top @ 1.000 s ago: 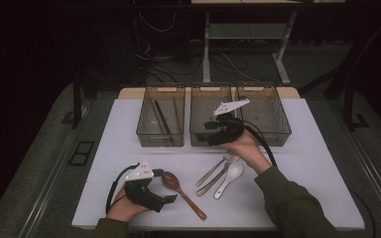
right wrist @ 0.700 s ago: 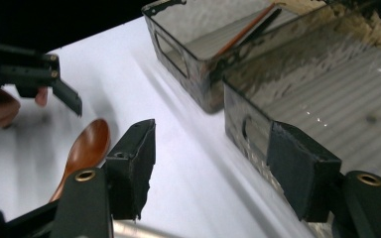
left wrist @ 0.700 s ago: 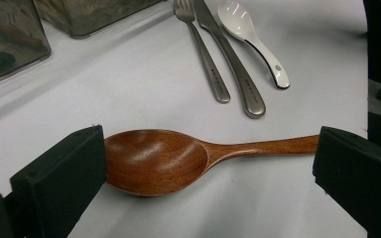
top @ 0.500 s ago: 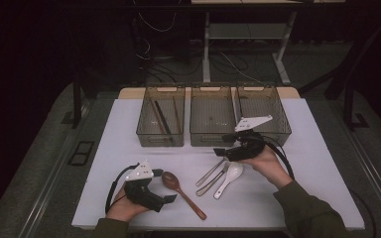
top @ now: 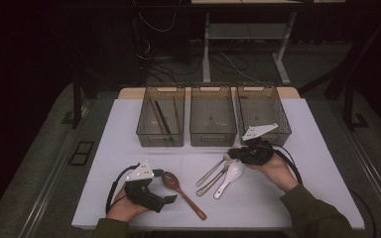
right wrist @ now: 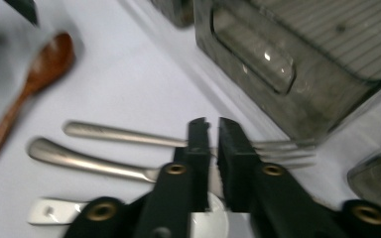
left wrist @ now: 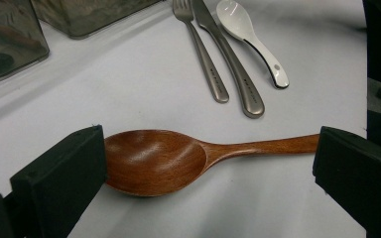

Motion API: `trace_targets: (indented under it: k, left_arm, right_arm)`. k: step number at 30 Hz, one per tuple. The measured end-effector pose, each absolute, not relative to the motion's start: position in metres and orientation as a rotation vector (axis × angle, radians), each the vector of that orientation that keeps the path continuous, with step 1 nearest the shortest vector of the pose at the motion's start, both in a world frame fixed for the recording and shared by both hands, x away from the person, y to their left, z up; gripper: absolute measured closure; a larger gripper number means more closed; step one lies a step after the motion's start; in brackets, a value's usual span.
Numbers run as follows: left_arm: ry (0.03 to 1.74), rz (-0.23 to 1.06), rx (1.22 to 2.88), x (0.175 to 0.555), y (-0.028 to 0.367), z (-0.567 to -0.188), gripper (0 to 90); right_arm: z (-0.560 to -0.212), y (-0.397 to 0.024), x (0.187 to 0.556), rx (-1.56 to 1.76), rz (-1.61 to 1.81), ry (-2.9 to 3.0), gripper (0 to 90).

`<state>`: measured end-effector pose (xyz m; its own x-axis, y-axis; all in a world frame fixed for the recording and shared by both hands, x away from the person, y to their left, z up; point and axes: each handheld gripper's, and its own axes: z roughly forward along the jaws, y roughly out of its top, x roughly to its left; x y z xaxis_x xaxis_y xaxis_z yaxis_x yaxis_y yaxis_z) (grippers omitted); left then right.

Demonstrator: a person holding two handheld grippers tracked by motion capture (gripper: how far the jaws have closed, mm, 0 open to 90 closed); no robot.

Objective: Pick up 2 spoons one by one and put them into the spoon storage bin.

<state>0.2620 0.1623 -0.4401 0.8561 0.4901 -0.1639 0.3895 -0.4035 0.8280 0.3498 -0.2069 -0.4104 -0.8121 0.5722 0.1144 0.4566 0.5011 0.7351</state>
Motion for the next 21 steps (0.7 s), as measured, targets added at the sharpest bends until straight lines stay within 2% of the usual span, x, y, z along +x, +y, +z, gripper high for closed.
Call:
trace_targets:
  k: [2, 11, 21]
  left_arm:
    - [0.643, 0.128, 2.041, 0.262, 0.163, -0.440, 0.0]
    - [0.647, 0.125, 2.036, 0.263, 0.165, -0.441, 0.0]
    - [0.651, 0.124, 2.034, 0.263, 0.167, -0.442, 0.0]
  right_arm:
    - [-0.416, -0.204, 0.351, 0.883, 1.145, 2.617, 89.5]
    - [-0.433, -0.192, 0.356, 0.865, 1.029, 2.691, 89.7]
    - [-0.432, -0.193, 0.354, 0.881, 0.982, 2.711, 89.7]
